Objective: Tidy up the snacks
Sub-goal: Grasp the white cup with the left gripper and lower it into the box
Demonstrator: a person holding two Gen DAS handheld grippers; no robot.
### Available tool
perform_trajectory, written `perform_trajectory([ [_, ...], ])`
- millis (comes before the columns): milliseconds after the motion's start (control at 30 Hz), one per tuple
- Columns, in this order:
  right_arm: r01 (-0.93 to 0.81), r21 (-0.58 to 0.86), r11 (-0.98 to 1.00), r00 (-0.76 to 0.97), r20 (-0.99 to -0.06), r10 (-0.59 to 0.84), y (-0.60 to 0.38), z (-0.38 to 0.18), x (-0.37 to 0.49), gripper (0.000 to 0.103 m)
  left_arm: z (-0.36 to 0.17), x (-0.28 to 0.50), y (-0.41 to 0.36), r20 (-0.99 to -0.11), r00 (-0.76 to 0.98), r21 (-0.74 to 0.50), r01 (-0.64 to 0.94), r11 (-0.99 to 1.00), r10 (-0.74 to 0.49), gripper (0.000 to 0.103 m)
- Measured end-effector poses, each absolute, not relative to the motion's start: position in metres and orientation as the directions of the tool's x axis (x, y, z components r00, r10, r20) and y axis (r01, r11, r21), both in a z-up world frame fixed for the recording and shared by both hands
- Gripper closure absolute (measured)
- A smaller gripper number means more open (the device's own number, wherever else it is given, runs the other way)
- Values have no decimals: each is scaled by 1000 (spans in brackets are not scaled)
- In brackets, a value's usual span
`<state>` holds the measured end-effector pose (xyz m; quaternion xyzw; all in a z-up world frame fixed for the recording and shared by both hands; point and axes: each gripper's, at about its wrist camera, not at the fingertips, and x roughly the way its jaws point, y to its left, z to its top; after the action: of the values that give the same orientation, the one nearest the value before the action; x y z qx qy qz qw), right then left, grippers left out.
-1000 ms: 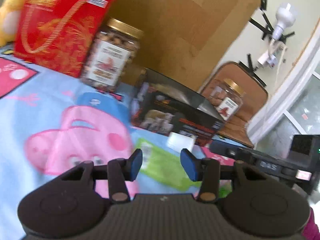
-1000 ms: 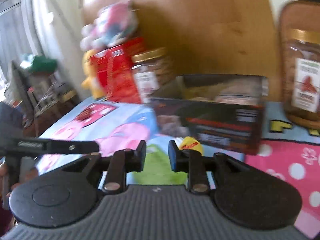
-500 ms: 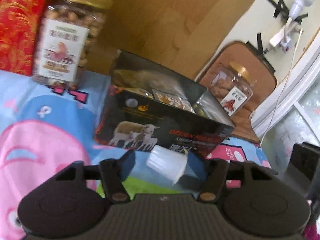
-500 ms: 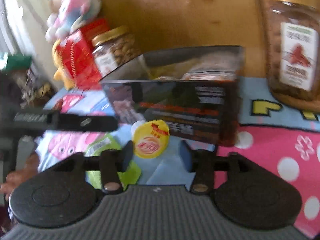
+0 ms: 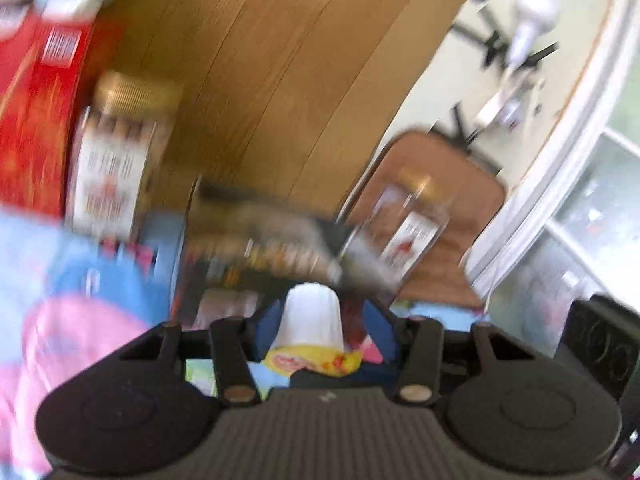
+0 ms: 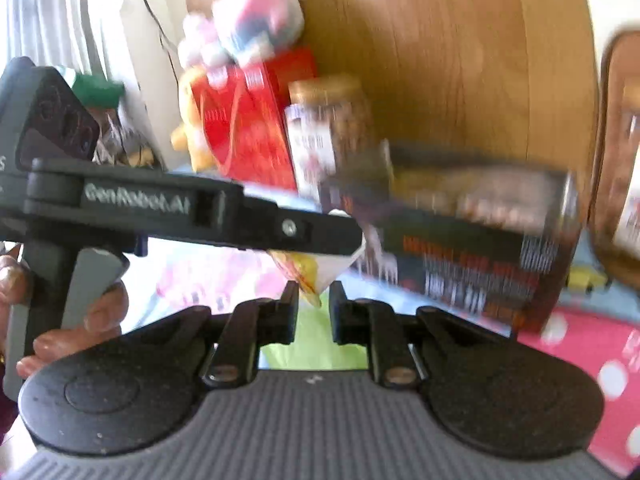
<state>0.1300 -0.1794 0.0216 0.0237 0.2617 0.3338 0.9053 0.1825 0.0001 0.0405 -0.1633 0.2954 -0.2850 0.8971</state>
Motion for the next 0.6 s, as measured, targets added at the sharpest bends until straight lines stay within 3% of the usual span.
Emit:
perform_trajectory([
  [133, -556, 216, 803, 700, -399, 592, -178, 44, 154, 84, 72, 210, -24, -397, 703, -344, 481, 806, -590, 54],
  [200, -533, 219, 818, 706, -417, 572, -174, 42, 181, 82, 69, 231, -40, -433, 740, -250, 449, 858, -514, 49],
  [267, -468, 189, 863, 730, -467, 499, -173, 34, 203, 77, 61, 245, -46, -495, 764, -189, 369, 910, -413, 52],
  [467, -440, 343, 830, 754, -361, 549, -235, 33, 154, 76, 50, 199, -12, -428, 753, -320, 390, 863, -499, 52],
  [600, -412, 428, 805, 735, -365, 571, -268, 13, 116, 76, 28, 156, 9, -447, 727, -388, 367, 845, -521, 52],
])
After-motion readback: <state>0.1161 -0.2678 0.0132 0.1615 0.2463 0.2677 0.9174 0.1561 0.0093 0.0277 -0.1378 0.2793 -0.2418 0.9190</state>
